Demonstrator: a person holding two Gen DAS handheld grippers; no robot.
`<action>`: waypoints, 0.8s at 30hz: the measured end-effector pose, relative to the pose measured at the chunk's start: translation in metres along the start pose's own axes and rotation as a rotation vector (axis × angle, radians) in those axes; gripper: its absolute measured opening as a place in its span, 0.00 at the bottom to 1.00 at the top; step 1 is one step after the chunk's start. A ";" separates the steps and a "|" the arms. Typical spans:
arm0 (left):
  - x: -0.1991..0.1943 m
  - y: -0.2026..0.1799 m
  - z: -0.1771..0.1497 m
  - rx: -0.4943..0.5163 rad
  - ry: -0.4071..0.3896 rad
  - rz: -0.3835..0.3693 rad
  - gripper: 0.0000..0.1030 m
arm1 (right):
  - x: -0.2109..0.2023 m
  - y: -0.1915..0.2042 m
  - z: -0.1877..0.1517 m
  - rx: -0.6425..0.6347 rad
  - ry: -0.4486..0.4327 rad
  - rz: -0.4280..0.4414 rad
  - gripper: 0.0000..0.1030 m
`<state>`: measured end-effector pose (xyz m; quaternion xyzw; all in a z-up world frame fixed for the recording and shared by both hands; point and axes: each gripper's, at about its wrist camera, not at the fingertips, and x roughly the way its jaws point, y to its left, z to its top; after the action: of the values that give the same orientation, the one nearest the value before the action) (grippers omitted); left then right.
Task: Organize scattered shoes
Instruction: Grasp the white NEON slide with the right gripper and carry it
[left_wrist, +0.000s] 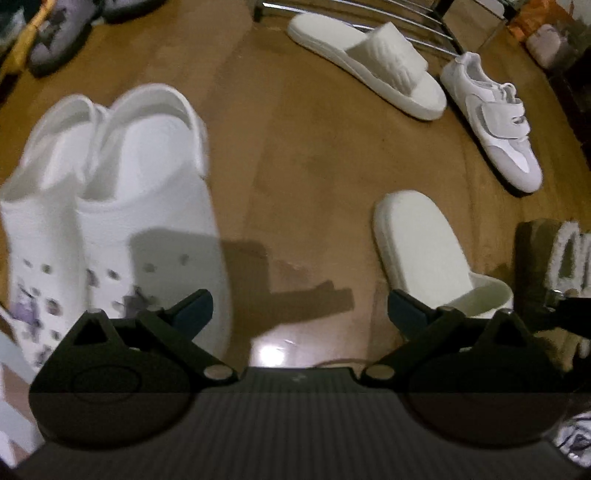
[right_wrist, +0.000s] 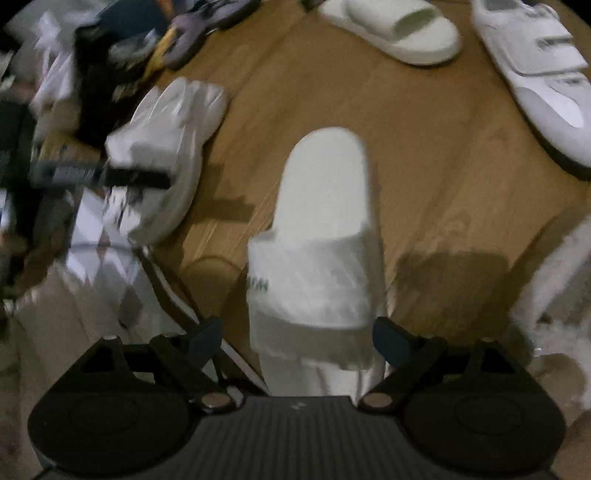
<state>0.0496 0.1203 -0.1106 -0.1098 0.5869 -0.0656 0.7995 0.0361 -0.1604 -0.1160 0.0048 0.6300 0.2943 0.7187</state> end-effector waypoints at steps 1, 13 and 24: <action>0.001 0.002 -0.001 -0.010 -0.002 -0.010 1.00 | 0.009 0.003 0.004 0.005 -0.018 -0.021 0.81; -0.010 0.028 -0.008 -0.063 -0.130 -0.049 1.00 | 0.065 0.039 0.063 0.314 -0.078 0.136 0.65; -0.012 -0.009 0.061 -0.005 -0.180 -0.127 1.00 | -0.013 0.015 0.030 0.301 -0.144 0.063 0.71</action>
<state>0.1047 0.1208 -0.0800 -0.1543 0.5048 -0.1043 0.8429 0.0567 -0.1432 -0.0924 0.1533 0.6133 0.2176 0.7437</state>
